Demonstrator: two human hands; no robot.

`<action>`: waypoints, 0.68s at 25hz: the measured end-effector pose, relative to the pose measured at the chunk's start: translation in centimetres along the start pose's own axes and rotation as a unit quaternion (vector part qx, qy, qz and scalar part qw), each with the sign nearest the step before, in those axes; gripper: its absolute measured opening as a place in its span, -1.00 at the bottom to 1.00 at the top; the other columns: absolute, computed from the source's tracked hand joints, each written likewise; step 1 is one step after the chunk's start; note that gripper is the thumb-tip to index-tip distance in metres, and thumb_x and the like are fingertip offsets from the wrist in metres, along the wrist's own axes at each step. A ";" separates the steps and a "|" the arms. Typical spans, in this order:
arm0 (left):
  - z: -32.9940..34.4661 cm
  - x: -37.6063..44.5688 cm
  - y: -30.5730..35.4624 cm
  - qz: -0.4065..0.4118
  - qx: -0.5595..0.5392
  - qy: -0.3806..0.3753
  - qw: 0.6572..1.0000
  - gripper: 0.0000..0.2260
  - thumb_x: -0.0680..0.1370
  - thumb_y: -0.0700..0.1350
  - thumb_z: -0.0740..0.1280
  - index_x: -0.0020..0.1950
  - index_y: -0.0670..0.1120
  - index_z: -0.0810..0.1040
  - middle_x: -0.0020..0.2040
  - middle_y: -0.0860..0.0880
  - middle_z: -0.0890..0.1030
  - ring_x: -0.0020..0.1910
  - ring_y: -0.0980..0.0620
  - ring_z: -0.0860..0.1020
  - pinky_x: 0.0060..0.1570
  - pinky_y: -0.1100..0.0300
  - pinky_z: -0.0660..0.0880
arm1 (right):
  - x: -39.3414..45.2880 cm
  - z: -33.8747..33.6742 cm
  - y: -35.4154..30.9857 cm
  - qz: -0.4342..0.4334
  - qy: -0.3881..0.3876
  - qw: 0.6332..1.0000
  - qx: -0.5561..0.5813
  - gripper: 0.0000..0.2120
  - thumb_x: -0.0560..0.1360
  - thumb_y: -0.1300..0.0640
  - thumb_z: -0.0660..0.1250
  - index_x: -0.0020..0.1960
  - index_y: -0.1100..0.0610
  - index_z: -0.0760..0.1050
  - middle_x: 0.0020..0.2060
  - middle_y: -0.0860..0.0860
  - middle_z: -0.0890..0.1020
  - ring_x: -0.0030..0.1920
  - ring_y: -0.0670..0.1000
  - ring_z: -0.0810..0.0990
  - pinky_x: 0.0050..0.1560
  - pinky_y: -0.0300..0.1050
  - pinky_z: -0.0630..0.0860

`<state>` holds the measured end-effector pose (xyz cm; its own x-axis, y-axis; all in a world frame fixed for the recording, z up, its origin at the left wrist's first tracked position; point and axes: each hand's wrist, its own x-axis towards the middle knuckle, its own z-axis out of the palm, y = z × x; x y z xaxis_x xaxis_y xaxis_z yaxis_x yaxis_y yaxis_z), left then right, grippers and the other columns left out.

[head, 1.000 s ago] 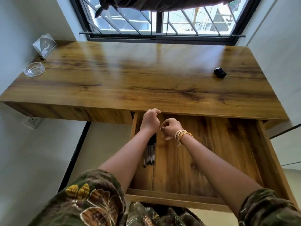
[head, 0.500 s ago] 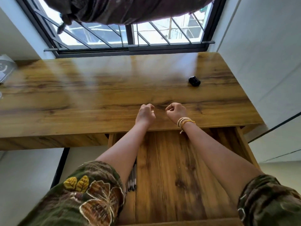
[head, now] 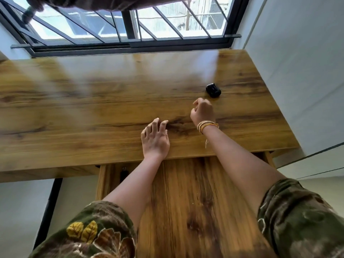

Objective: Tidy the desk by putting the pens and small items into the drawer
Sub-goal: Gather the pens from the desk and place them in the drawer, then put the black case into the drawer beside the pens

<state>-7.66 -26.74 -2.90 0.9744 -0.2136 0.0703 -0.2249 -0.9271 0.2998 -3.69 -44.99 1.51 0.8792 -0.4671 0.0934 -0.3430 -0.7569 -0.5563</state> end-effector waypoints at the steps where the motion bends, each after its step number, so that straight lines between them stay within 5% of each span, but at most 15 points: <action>1: 0.0 0.0 -0.1 0.001 0.002 0.005 1.000 -0.64 0.63 -0.03 0.12 0.44 0.12 0.29 0.45 -0.03 0.27 0.42 -0.06 0.27 0.39 -0.02 0.21 | 1.1 0.1 0.2 -0.002 0.018 1.000 -0.023 -0.79 0.45 0.28 0.32 0.08 0.21 0.55 0.06 0.19 0.58 0.11 0.19 0.55 0.10 -0.04 0.50; 6: 0.1 -0.1 -0.3 0.000 -0.002 0.037 0.999 -0.65 0.61 -0.07 0.18 0.40 0.10 0.39 0.41 -0.02 0.36 0.38 -0.05 0.35 0.34 -0.01 0.29 | 6.2 -0.2 1.3 0.048 0.097 0.989 -0.100 -0.67 0.39 0.14 0.44 0.12 0.19 0.53 0.18 0.20 0.47 0.21 0.24 0.45 0.15 0.05 0.46; 10: 0.3 0.0 -0.5 -0.002 -0.003 0.038 0.999 -0.65 0.61 -0.07 0.19 0.40 0.10 0.40 0.41 -0.02 0.38 0.37 -0.04 0.37 0.33 0.00 0.29 | 8.3 0.0 2.4 0.091 0.070 0.988 -0.105 -0.56 0.40 0.02 0.47 0.22 0.12 0.49 0.23 0.20 0.44 0.25 0.26 0.42 0.18 0.08 0.43; 17: 0.5 -0.2 -0.3 -0.001 -0.008 0.046 0.999 -0.65 0.61 -0.09 0.20 0.39 0.08 0.43 0.41 -0.03 0.40 0.37 -0.04 0.38 0.33 -0.01 0.29 | 5.6 0.9 3.0 -0.002 0.062 0.998 0.001 -0.66 0.40 0.14 0.45 0.17 0.07 0.57 0.07 0.20 0.54 0.11 0.23 0.50 0.20 -0.04 0.41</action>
<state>-7.77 -26.59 -3.42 0.9706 -0.1824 0.1570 -0.2242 -0.9224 0.3145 0.48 -49.50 -0.37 0.8330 -0.5170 0.1972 -0.3390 -0.7584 -0.5567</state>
